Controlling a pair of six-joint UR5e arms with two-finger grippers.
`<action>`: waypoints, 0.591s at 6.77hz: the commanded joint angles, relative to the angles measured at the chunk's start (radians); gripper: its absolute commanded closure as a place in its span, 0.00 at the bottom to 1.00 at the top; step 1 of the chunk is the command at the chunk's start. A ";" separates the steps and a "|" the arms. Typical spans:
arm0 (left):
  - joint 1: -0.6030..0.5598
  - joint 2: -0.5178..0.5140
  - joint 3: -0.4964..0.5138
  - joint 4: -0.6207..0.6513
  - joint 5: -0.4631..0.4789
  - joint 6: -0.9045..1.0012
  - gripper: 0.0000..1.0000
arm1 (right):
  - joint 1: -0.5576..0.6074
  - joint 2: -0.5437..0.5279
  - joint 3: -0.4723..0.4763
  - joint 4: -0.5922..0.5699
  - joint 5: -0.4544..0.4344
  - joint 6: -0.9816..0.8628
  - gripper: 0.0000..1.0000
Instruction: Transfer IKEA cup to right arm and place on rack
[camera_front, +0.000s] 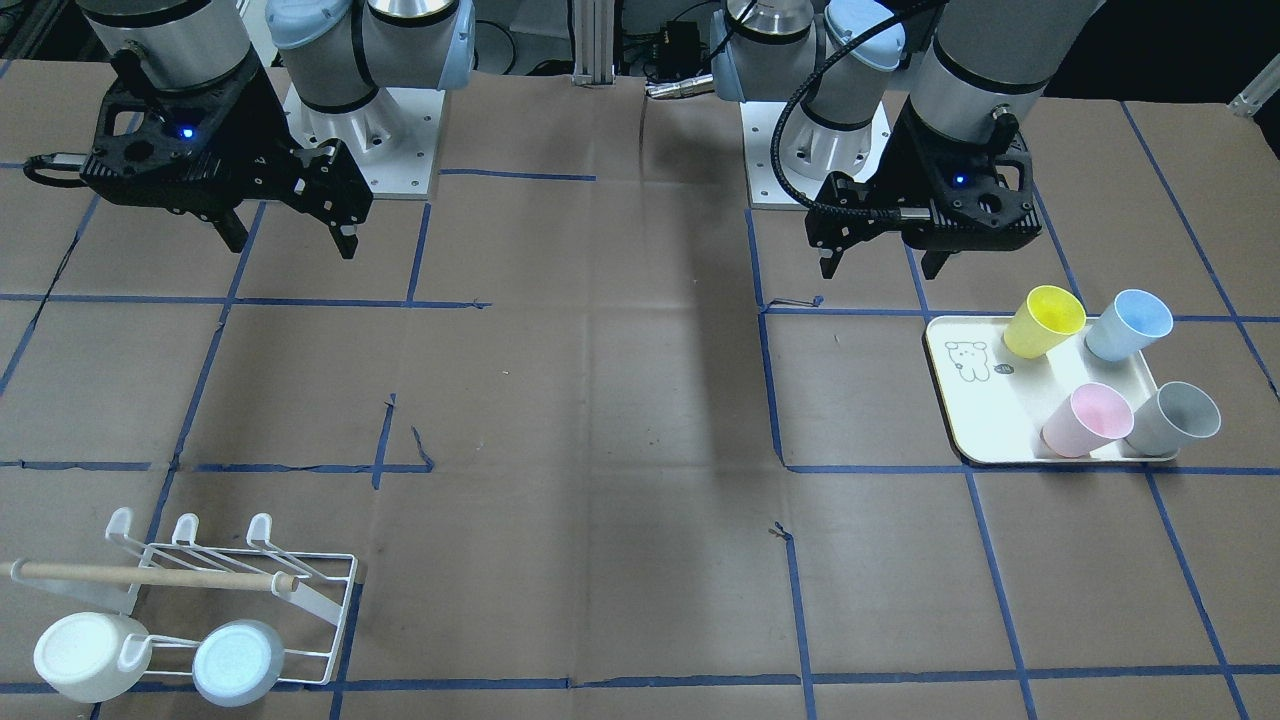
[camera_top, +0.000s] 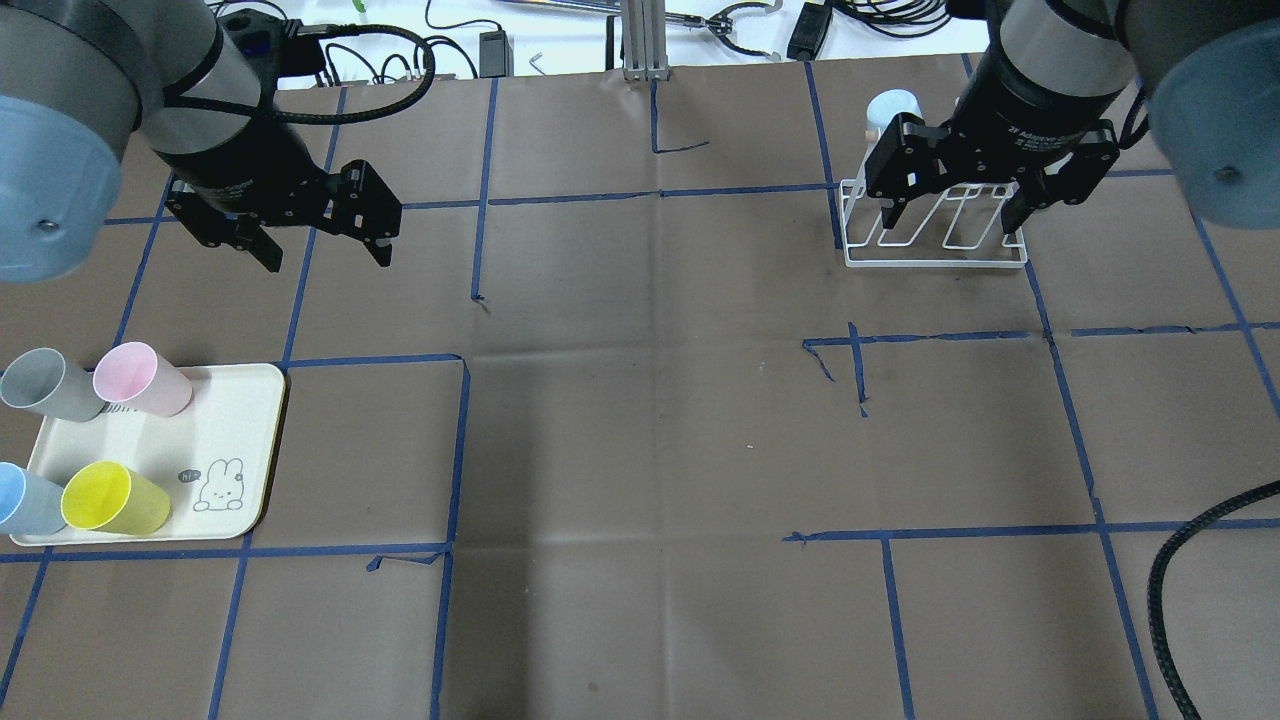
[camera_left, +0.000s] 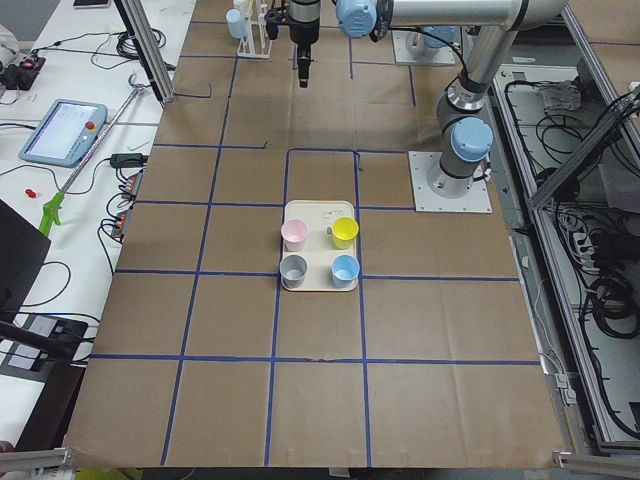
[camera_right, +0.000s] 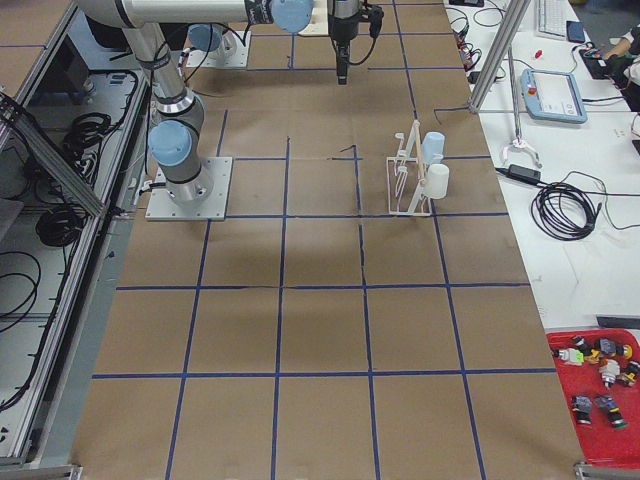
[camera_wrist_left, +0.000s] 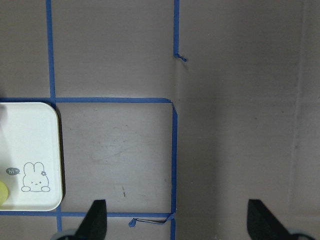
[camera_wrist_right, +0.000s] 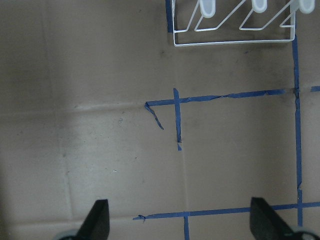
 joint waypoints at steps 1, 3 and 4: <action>0.000 0.000 0.001 0.001 0.000 0.000 0.00 | 0.002 0.000 0.000 0.002 0.000 0.008 0.00; 0.000 0.000 0.001 0.002 0.000 0.002 0.00 | 0.002 0.002 0.000 0.001 0.000 0.006 0.00; 0.000 0.000 0.001 0.005 -0.002 0.000 0.00 | 0.001 0.003 0.000 -0.002 0.000 0.006 0.00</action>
